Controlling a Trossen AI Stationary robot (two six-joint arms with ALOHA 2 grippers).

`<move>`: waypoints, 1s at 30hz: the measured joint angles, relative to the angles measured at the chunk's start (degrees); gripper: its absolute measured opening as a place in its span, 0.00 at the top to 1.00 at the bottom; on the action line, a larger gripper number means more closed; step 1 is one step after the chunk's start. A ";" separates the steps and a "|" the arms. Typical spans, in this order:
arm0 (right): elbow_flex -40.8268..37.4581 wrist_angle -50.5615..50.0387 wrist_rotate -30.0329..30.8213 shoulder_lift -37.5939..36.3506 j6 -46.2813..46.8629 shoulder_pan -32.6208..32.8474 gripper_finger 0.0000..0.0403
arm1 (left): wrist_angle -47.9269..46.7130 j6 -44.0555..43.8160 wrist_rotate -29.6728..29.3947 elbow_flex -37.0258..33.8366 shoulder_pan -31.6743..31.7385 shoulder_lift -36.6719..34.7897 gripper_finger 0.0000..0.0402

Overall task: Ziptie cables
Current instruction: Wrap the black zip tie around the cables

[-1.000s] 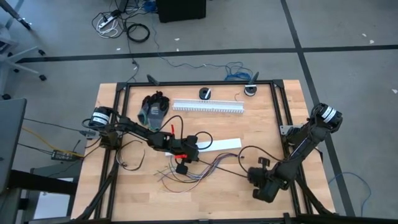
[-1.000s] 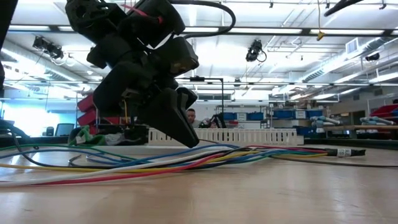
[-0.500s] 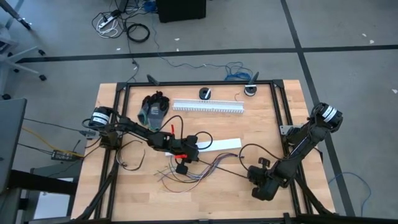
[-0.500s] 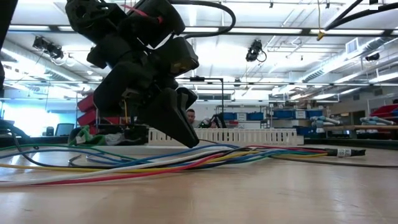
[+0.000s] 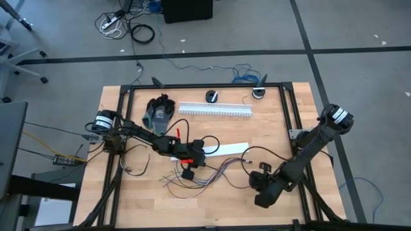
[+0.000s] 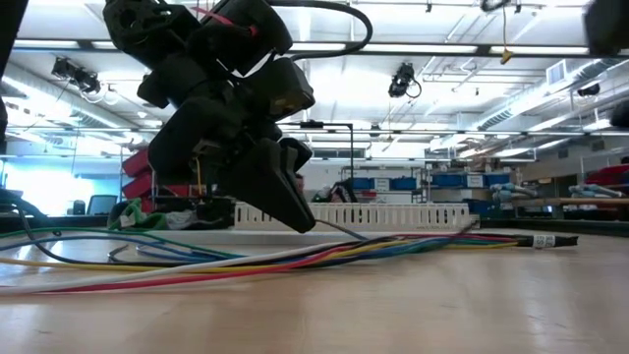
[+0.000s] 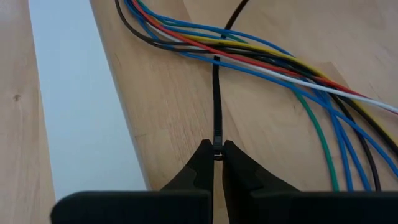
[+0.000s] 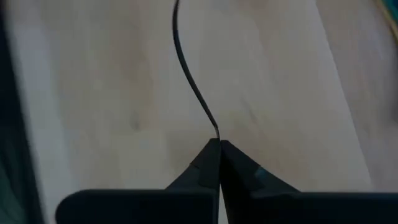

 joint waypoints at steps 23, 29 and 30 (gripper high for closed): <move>1.19 23.48 1.58 -0.07 -33.10 -16.15 1.00 | 7.81 0.83 3.94 0.00 -0.07 0.00 1.00; 1.19 24.85 -0.83 -0.07 -33.31 -17.91 1.00 | 10.69 2.48 1.26 0.00 -0.07 0.00 0.99; 1.19 24.83 -1.12 -0.07 -33.57 -18.21 1.00 | 11.08 2.73 1.22 0.00 -0.04 0.00 0.99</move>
